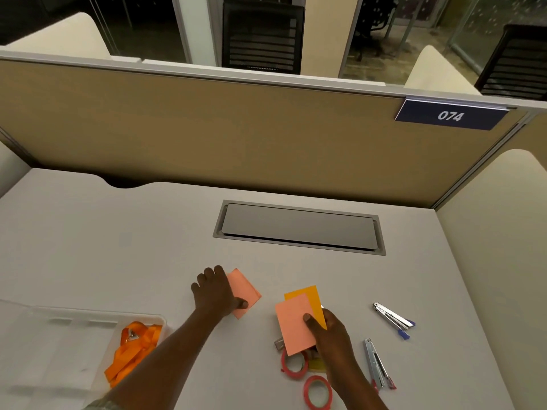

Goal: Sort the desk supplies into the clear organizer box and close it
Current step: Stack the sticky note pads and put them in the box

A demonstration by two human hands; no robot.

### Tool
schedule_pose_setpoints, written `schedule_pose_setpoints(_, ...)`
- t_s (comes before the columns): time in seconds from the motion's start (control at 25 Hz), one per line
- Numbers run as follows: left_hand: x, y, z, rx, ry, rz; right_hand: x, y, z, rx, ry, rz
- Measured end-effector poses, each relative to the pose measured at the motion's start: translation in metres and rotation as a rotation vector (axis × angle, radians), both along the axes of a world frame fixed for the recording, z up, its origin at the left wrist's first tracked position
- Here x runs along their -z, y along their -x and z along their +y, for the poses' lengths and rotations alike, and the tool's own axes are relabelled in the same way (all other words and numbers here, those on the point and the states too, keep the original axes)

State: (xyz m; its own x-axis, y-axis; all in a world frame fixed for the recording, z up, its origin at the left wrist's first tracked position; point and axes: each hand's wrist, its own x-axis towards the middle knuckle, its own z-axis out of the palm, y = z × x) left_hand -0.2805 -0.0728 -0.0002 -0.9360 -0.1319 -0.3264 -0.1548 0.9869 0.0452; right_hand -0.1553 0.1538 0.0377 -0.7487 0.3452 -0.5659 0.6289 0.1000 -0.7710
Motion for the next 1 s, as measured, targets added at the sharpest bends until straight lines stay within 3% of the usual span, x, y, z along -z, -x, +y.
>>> schedule_pose_setpoints(0.2,0.002,-0.001,-0.008,-0.054,-0.022,-0.056,-0.005,-0.003,-0.001,-0.009,-0.029,0.008)
schedule_pose_setpoints(0.32,-0.004,-0.006,-0.01,-0.087,-0.239,-0.032,-0.01,-0.006,-0.003,-0.016,-0.041,0.012)
schedule_pose_setpoints(0.4,-0.016,-0.016,-0.009,-0.068,-0.468,0.076,-0.014,-0.009,-0.006,-0.013,-0.02,0.011)
schedule_pose_setpoints(0.6,-0.064,-0.08,0.011,0.157,-0.714,0.531,-0.028,-0.014,-0.028,0.034,0.072,0.042)
schedule_pose_setpoints(0.8,-0.076,-0.161,0.014,0.476,-0.62,0.6,-0.053,-0.029,-0.057,0.077,0.346,-0.01)
schedule_pose_setpoints(1.0,-0.086,-0.195,-0.007,0.638,-0.486,0.622,-0.069,-0.053,-0.07,0.143,0.622,-0.09)
